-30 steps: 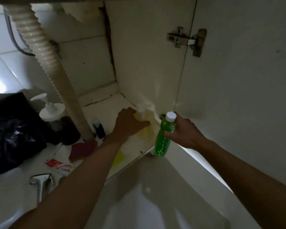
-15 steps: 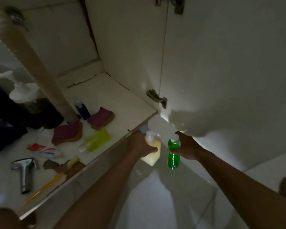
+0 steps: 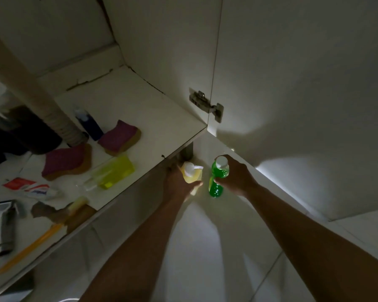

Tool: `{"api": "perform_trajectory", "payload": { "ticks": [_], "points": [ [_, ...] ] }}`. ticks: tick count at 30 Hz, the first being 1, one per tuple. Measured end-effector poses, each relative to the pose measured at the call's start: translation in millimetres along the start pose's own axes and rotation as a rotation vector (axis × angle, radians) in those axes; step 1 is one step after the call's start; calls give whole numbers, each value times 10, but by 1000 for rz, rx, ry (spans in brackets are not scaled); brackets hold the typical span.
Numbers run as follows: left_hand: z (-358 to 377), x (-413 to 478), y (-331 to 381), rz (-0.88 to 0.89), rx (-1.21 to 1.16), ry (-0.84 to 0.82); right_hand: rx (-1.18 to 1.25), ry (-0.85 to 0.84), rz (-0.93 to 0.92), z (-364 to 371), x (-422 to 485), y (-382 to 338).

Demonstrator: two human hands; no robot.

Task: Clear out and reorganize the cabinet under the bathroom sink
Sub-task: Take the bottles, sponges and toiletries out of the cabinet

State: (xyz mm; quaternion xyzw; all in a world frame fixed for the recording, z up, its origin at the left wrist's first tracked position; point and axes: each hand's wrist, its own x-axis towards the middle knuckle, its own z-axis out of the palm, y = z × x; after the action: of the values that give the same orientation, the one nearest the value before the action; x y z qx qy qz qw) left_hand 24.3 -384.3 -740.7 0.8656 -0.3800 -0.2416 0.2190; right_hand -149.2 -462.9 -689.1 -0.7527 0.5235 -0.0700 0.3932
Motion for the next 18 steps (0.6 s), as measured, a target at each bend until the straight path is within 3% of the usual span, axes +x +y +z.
{"api": "perform_trajectory", "payload": {
  "ticks": [5, 8, 11, 15, 18],
  "points": [
    [-111, -12, 31, 18, 77, -124, -139, -56, 98, -70, -36, -15],
    [-371, -117, 49, 113, 209, -218, -458, -249, 221, -144, -199, -163],
    [-806, -237, 133, 217, 272, -199, -435, -467, 287, -279, -287, -399],
    [-1768, -251, 378, 218, 246, -85, -350, -493, -11, -385, -169, -1128],
    [-2423, -49, 248, 110, 94, 141, -354, -337, -380, -251, -78, -1757]
  ]
}}
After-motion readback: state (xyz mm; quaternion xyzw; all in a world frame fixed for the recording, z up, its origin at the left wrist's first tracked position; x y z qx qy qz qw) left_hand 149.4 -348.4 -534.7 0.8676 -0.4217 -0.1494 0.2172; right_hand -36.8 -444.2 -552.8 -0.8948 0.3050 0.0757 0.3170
